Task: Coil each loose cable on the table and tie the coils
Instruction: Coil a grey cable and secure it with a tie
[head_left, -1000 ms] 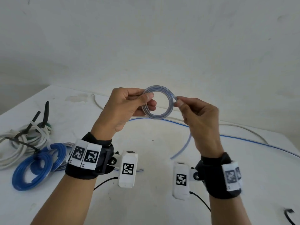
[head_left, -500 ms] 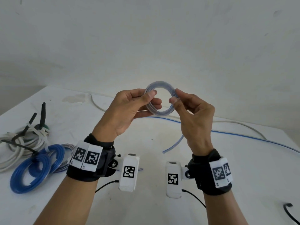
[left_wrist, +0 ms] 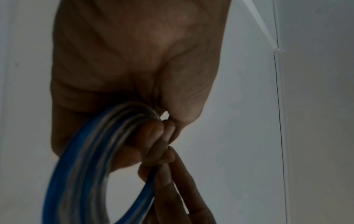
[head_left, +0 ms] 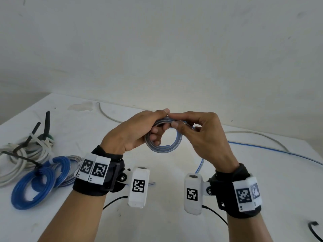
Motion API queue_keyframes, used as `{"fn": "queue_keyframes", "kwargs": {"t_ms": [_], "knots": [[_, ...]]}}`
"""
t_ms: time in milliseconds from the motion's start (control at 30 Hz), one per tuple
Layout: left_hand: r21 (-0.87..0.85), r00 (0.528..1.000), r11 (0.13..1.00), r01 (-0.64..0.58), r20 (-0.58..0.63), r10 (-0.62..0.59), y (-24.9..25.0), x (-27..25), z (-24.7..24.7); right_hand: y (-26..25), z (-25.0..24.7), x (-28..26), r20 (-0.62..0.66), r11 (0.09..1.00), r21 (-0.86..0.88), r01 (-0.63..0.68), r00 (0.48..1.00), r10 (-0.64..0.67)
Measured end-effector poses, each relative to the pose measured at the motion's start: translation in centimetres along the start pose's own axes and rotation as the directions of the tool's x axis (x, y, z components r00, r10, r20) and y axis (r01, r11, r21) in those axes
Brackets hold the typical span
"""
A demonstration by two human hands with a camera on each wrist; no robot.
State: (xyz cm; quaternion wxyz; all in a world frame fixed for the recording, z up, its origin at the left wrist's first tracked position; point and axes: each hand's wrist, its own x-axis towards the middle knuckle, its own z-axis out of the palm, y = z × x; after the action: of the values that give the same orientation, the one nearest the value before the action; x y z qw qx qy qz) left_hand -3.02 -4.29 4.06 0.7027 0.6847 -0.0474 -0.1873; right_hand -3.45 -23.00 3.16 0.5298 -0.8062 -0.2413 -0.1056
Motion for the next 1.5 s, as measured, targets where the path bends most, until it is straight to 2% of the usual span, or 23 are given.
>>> {"fn": "queue_keyframes", "kwargs": {"t_ms": [333,433,533,733,833,900,1033,1133,1233,1367,1433,1500], "knots": [[-0.014,0.999,0.999,-0.034,0.037,0.034,0.1,-0.1,0.0,-0.6,-0.1,-0.1,-0.029,1.000,-0.004,0.017,0.999,-0.017],[-0.034,0.998,0.998,-0.060,0.001,0.060,0.3,-0.1,0.0,-0.7,0.2,-0.1,-0.043,1.000,0.022,0.011,0.999,-0.010],[-0.127,0.992,0.986,-0.109,-0.071,0.100,0.6,-0.1,-0.1,-0.6,0.6,0.0,-0.098,0.997,0.078,-0.012,0.995,0.019],[-0.423,0.974,0.879,-0.222,-0.144,0.177,1.0,0.0,-0.5,-1.3,2.2,0.0,-0.206,0.950,0.312,-0.030,0.973,0.099],[-0.535,0.959,0.799,-0.275,-0.205,0.193,1.3,-0.2,0.0,-1.4,3.8,-0.1,-0.307,0.916,0.401,-0.015,0.940,0.149],[-0.576,0.949,0.756,-0.311,-0.235,0.211,1.5,-0.2,0.4,-1.5,4.7,-0.3,-0.365,0.899,0.439,0.003,0.914,0.175],[-0.602,0.937,0.721,-0.344,-0.272,0.221,1.6,-0.3,0.7,-1.7,5.3,-0.4,-0.374,0.865,0.502,0.011,0.904,0.206],[-0.572,0.937,0.744,-0.345,-0.260,0.235,1.4,-0.2,0.8,-1.8,4.9,-0.4,-0.346,0.844,0.537,-0.003,0.912,0.223],[-0.520,0.964,0.812,-0.265,-0.146,0.221,1.4,-0.5,-0.3,-1.8,3.3,-0.3,-0.309,0.855,0.518,-0.003,0.932,0.191],[-0.337,0.992,0.936,-0.105,0.029,0.122,1.3,-1.0,-0.9,-1.4,0.6,0.0,-0.170,0.942,0.334,0.032,0.985,0.026],[-0.192,0.996,0.979,-0.067,0.046,0.077,1.1,-1.1,-0.3,-1.2,0.1,-0.1,-0.097,0.973,0.231,0.027,0.995,-0.005],[-0.097,0.997,0.993,-0.069,0.013,0.070,1.1,-1.1,0.3,-1.2,-0.2,-0.1,-0.079,0.983,0.180,0.015,0.997,-0.001]]}}
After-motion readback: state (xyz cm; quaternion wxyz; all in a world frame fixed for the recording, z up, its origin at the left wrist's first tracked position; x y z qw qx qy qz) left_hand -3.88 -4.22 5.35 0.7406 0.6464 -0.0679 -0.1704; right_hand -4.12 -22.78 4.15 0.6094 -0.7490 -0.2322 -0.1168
